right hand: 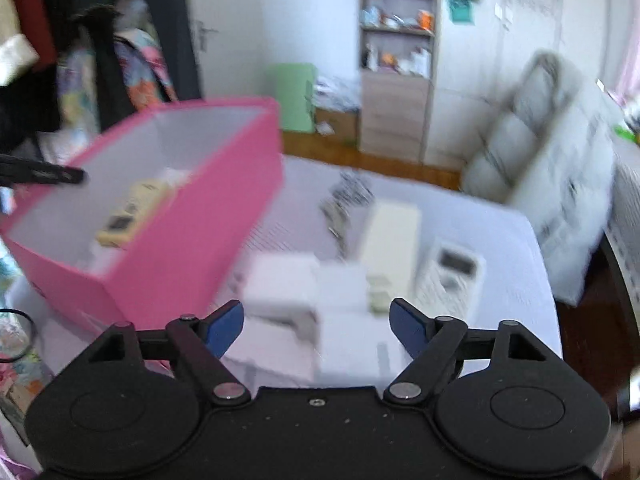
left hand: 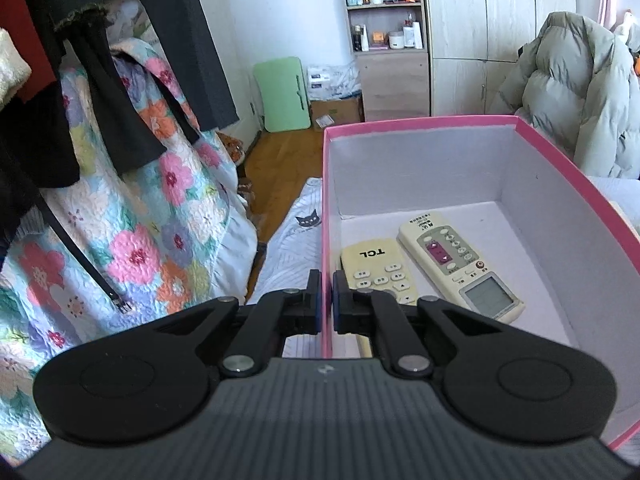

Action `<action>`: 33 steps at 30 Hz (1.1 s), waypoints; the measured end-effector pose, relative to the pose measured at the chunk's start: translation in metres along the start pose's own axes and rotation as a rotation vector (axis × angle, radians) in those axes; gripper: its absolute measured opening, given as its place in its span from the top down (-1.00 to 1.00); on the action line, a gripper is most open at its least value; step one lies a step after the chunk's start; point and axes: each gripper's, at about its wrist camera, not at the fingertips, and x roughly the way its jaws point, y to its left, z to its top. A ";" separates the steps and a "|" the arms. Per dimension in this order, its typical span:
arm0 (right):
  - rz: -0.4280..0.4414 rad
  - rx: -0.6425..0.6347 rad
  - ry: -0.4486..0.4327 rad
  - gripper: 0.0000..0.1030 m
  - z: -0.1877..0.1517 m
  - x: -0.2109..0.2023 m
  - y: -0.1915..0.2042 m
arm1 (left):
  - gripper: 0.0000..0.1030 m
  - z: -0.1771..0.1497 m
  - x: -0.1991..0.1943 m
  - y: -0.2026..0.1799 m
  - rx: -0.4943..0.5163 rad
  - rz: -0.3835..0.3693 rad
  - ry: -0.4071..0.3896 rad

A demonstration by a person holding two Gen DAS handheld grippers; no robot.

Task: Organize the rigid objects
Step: 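Grasp a white charger block on the table with the right gripper, then carry the white charger into the pink box and release it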

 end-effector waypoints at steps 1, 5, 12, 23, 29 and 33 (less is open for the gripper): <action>-0.004 0.015 0.007 -0.59 -0.003 0.001 -0.004 | 0.90 0.000 0.000 0.000 0.000 0.003 -0.004; -0.023 0.014 0.037 -0.52 -0.013 0.012 -0.013 | 0.91 -0.002 -0.001 0.001 -0.010 0.001 -0.015; 0.013 0.053 0.073 -0.30 -0.013 0.040 -0.026 | 0.91 -0.003 -0.003 0.001 -0.006 0.003 -0.026; 0.001 0.124 -0.012 -0.19 -0.001 0.005 -0.019 | 0.91 -0.004 -0.002 0.002 -0.006 0.001 -0.024; 0.101 0.110 -0.114 -0.19 0.031 -0.028 -0.002 | 0.91 -0.003 -0.001 0.003 -0.008 -0.008 -0.011; 0.253 0.089 -0.128 -0.19 0.055 -0.030 0.020 | 0.91 -0.002 0.000 0.002 0.001 -0.010 0.000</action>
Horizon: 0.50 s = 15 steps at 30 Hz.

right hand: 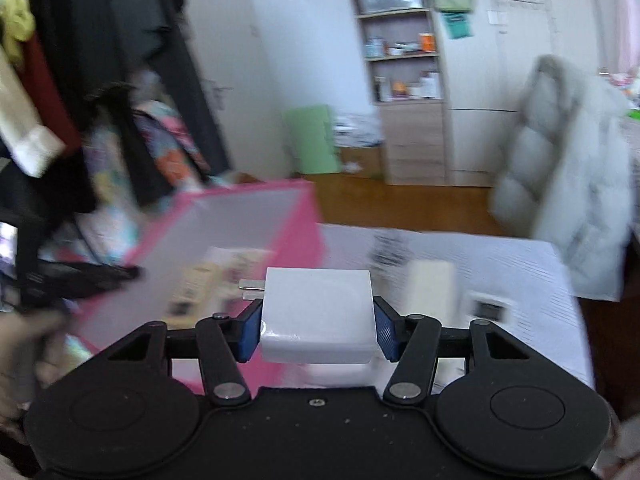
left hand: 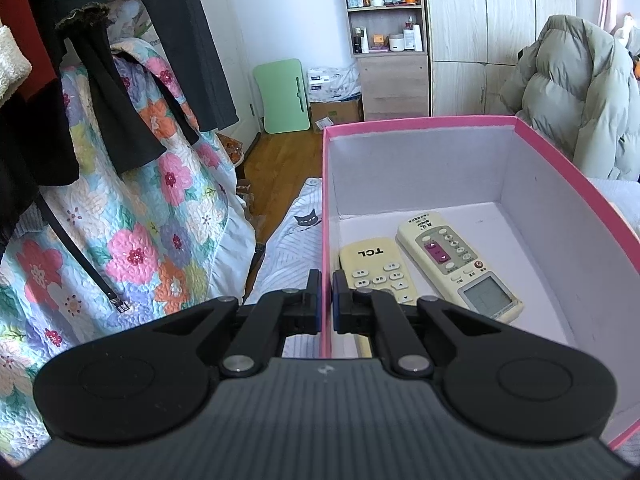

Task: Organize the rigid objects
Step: 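Carry the white charger into the pink box and release it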

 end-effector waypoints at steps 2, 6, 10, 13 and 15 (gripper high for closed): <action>0.088 0.009 0.026 -0.19 0.010 0.011 0.013 | 0.91 0.000 0.000 -0.002 0.019 -0.001 0.006; 0.193 0.016 0.131 -0.20 0.029 0.045 0.040 | 0.91 0.001 0.000 0.002 0.007 -0.018 0.008; 0.262 0.030 0.296 -0.20 0.035 0.095 0.058 | 0.91 0.000 0.001 0.006 -0.009 -0.039 0.006; 0.245 -0.003 0.388 -0.19 0.025 0.122 0.074 | 0.91 -0.001 0.000 0.006 -0.004 -0.047 0.001; 0.212 -0.103 0.379 -0.20 0.023 0.124 0.093 | 0.91 -0.001 0.002 0.009 -0.012 -0.062 0.004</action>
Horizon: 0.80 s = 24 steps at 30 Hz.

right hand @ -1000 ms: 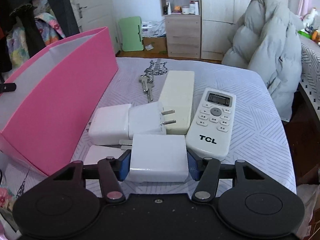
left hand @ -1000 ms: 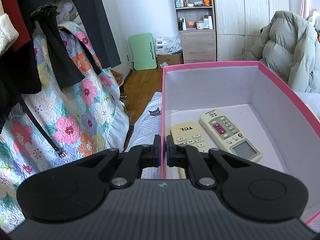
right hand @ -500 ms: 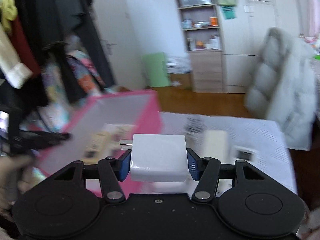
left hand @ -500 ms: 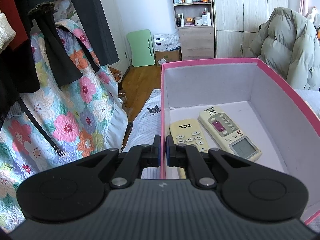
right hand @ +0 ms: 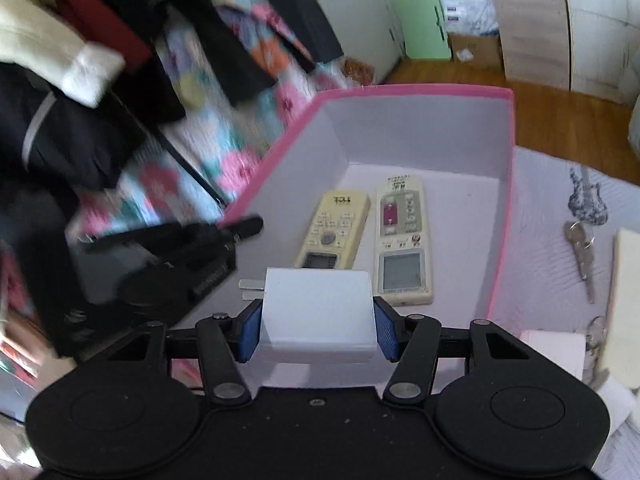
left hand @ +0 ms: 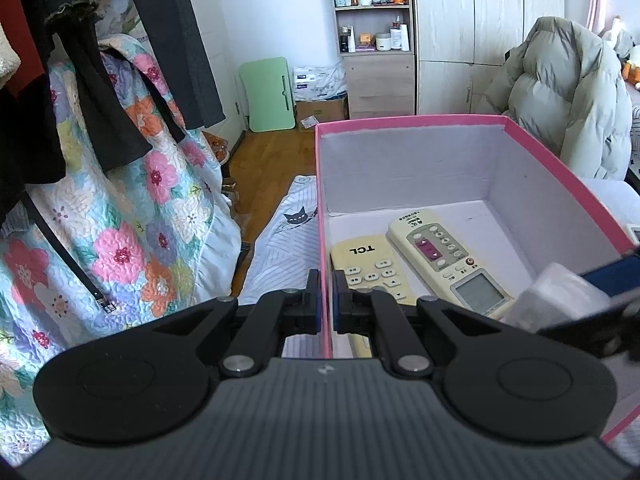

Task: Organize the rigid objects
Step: 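Carry the white charger into the pink box and release it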

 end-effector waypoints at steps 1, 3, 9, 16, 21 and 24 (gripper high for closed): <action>-0.007 -0.021 0.005 -0.20 0.000 0.003 0.007 | 0.91 0.000 0.001 0.002 -0.013 -0.010 0.005; -0.005 -0.060 0.020 -0.19 0.000 0.008 0.014 | 0.91 0.000 0.002 0.006 -0.049 -0.030 0.016; -0.054 -0.064 0.143 -0.19 0.003 0.041 0.012 | 0.91 -0.001 0.003 0.004 -0.044 -0.028 0.012; 0.084 0.209 0.205 -0.24 0.001 0.052 -0.014 | 0.92 -0.001 0.004 0.005 -0.046 -0.026 0.015; -0.055 0.100 0.056 -0.27 -0.004 0.012 -0.003 | 0.92 0.000 0.003 -0.003 -0.005 0.006 0.010; -0.054 0.076 -0.083 -0.27 -0.009 -0.028 -0.002 | 0.91 0.001 0.003 -0.007 0.023 0.032 0.016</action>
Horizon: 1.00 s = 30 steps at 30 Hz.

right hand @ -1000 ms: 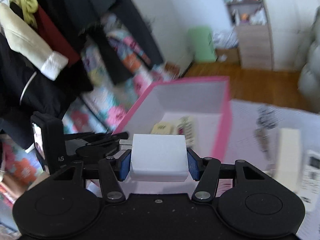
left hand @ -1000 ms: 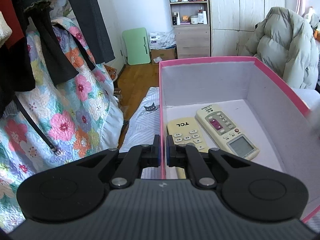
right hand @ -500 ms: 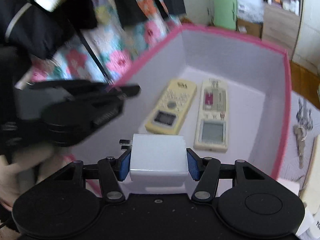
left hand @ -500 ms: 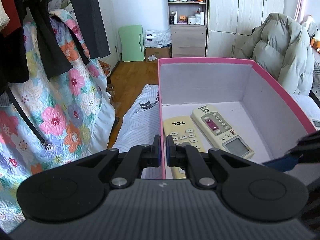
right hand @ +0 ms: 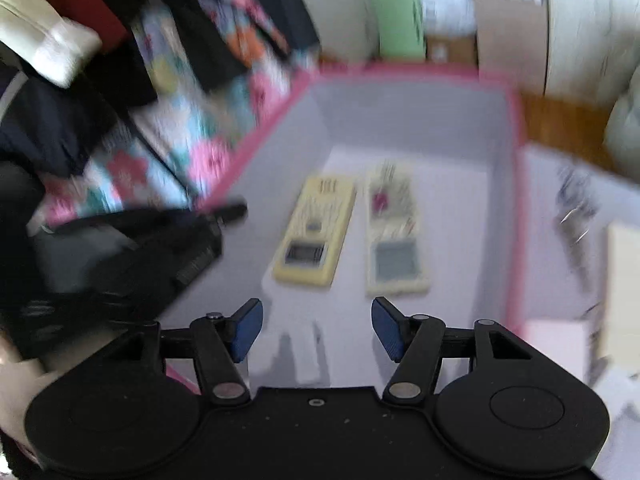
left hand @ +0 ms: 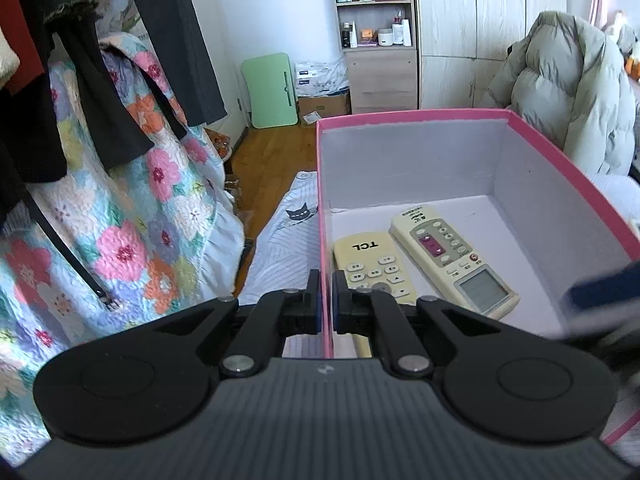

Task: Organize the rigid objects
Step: 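Carry the white charger into the pink box and release it, then grasp another white charger block with the right gripper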

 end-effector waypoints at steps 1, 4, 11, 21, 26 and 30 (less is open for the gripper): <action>0.004 -0.004 -0.050 -0.27 -0.002 -0.016 -0.004 | 0.91 0.000 0.000 -0.002 0.009 0.007 0.004; -0.052 -0.014 -0.163 -0.34 -0.012 -0.055 -0.019 | 0.90 0.001 0.000 -0.005 0.034 0.026 0.010; -0.229 0.122 -0.147 -0.39 -0.045 -0.089 -0.092 | 0.88 0.001 0.000 -0.009 0.061 0.044 0.014; -0.341 0.264 -0.088 -0.39 -0.094 -0.061 -0.134 | 0.87 0.001 0.000 -0.010 0.088 0.052 0.010; -0.398 0.237 -0.080 -0.34 -0.089 -0.043 -0.123 | 0.86 0.000 -0.001 -0.011 0.099 0.055 0.010; -0.449 0.249 -0.081 -0.23 -0.085 -0.029 -0.130 | 0.86 0.000 -0.001 -0.011 0.102 0.057 0.009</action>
